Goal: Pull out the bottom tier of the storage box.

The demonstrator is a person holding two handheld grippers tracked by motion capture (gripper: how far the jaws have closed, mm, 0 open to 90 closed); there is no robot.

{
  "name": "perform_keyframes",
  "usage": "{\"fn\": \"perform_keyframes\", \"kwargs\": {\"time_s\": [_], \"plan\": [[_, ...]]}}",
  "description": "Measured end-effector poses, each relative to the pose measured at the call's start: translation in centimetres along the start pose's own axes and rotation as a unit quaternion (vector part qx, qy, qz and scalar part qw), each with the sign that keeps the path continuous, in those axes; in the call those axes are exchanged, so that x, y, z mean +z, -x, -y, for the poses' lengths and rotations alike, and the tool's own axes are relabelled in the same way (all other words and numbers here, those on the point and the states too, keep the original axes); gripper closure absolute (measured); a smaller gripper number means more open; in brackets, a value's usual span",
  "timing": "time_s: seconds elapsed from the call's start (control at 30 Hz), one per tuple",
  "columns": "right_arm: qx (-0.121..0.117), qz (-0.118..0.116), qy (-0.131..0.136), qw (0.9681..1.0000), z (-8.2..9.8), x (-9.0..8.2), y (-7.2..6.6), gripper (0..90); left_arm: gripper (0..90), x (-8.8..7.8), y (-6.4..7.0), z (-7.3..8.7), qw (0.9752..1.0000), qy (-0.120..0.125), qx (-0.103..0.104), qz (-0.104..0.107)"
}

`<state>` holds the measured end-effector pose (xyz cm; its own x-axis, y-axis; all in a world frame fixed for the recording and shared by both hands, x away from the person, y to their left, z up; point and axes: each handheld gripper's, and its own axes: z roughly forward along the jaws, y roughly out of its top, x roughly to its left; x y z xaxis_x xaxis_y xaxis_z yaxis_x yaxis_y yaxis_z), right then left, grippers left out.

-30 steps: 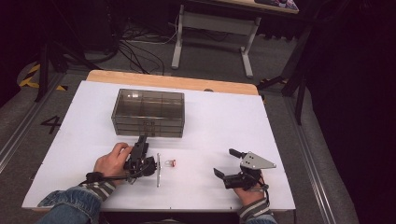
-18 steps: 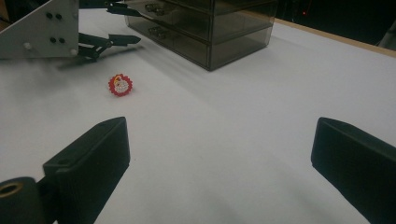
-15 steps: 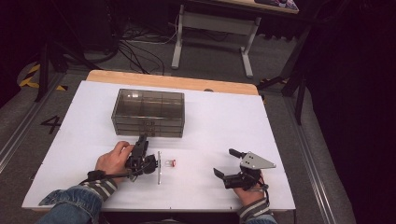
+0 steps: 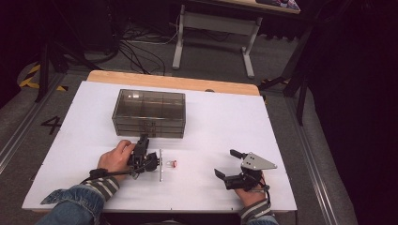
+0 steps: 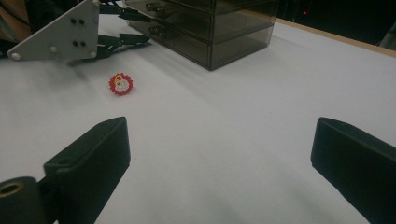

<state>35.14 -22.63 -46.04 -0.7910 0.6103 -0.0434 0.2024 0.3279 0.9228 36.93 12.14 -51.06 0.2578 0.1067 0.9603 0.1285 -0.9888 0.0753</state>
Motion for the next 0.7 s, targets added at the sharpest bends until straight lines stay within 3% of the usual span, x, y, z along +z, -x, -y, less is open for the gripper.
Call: {"fn": "perform_keyframes", "kwargs": {"time_s": [0.7], "plan": [[0.0,-0.003,0.001,1.0,0.0,0.02,0.01,5.2,74.3,0.9,0.09,0.03,1.0,-0.002,0.001,-0.006]]}}
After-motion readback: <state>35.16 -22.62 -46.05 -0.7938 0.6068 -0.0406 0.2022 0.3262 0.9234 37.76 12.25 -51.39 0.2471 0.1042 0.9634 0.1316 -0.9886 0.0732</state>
